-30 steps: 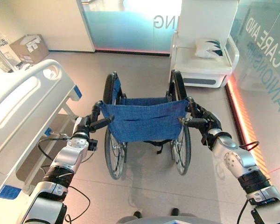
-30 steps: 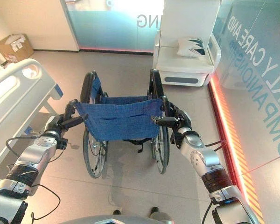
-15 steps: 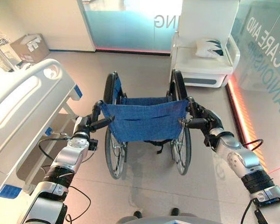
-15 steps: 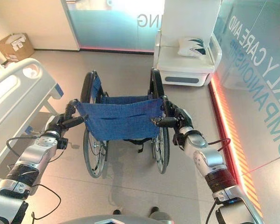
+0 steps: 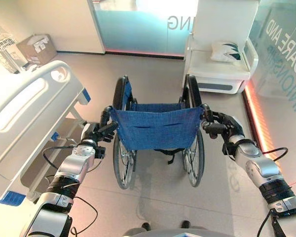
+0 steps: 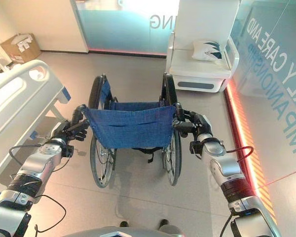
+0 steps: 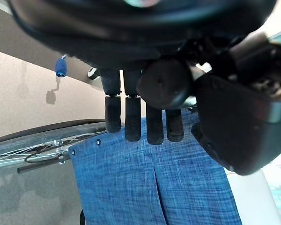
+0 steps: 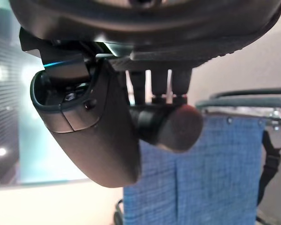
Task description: Push the wheelchair next to the bed
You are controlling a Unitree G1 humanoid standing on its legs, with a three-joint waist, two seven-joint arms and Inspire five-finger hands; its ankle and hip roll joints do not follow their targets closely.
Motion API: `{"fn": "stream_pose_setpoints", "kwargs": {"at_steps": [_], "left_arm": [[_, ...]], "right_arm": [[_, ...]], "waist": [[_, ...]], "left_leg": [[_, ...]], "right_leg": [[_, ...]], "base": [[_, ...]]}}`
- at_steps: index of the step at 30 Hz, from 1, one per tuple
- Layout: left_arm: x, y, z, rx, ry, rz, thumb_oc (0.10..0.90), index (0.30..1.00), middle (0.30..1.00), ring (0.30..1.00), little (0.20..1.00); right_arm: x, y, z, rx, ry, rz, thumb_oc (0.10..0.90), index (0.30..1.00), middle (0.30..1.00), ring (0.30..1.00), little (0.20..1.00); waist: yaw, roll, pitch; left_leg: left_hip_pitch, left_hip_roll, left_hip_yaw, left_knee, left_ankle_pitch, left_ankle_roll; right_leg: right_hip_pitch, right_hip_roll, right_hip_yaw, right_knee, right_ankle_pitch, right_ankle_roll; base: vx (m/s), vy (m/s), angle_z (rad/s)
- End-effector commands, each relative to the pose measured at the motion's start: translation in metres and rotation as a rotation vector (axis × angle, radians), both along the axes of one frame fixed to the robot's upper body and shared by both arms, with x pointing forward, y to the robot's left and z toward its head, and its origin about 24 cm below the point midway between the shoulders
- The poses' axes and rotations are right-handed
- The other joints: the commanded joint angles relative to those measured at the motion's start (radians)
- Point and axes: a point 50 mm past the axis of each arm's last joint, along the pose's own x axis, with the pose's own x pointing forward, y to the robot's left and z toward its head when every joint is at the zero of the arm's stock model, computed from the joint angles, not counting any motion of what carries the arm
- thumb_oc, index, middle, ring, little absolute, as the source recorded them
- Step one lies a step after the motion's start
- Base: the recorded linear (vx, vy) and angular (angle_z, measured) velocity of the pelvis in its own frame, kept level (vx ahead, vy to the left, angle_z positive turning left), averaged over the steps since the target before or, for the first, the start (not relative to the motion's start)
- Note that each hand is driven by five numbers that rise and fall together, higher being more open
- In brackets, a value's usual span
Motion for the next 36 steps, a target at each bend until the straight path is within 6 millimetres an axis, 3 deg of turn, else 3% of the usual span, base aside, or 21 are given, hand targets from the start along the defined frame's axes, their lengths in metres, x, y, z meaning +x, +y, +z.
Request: {"fn": "stream_pose_setpoints", "kwargs": {"at_steps": [1,11,24,36], "left_arm": [[0.023,-0.044,0.016,-0.063,-0.104,-0.163,0.414,0.321,0.321,0.321,0.321],[0.021,-0.047,0.01,-0.058,-0.077,-0.184,0.416,0.324,0.324,0.324,0.324],[0.027,-0.052,0.018,-0.049,-0.094,-0.219,0.4,0.3,0.3,0.3,0.3],[0.055,-0.038,0.055,-0.087,-0.067,-0.187,0.4,0.3,0.3,0.3,0.3]], "right_arm": [[0.019,0.074,0.096,0.085,-0.452,0.404,0.4,0.3,0.3,0.3,0.3],[0.019,0.072,0.089,0.089,-0.423,0.395,0.4,0.3,0.3,0.3,0.3],[0.023,0.077,0.084,0.084,-0.38,0.41,0.4,0.3,0.3,0.3,0.3],[0.042,0.09,0.087,-0.015,-0.302,0.46,0.4,0.3,0.3,0.3,0.3]], "waist": [[-0.012,-0.025,-0.052],[-0.011,-0.025,-0.048],[-0.013,-0.027,-0.044],[-0.025,-0.018,-0.039]], "left_leg": [[-0.02,-0.082,0.014,0.007,-0.068,0.012],[-0.018,-0.083,0.009,0.007,-0.069,0.014],[-0.013,-0.086,0.007,0.008,-0.069,0.016],[-0.019,-0.103,0.006,0.058,-0.095,0.031]], "right_leg": [[-0.011,0.005,0.013,0.056,-0.051,0.046],[-0.011,0.005,0.017,0.058,-0.052,0.046],[-0.013,0.003,0.025,0.067,-0.053,0.047],[-0.026,-0.016,0.058,0.099,-0.054,0.054]], "base": [[0.0,0.0,0.0],[0.0,0.0,0.0],[0.0,0.0,0.0],[0.04,0.034,-0.05]]}}
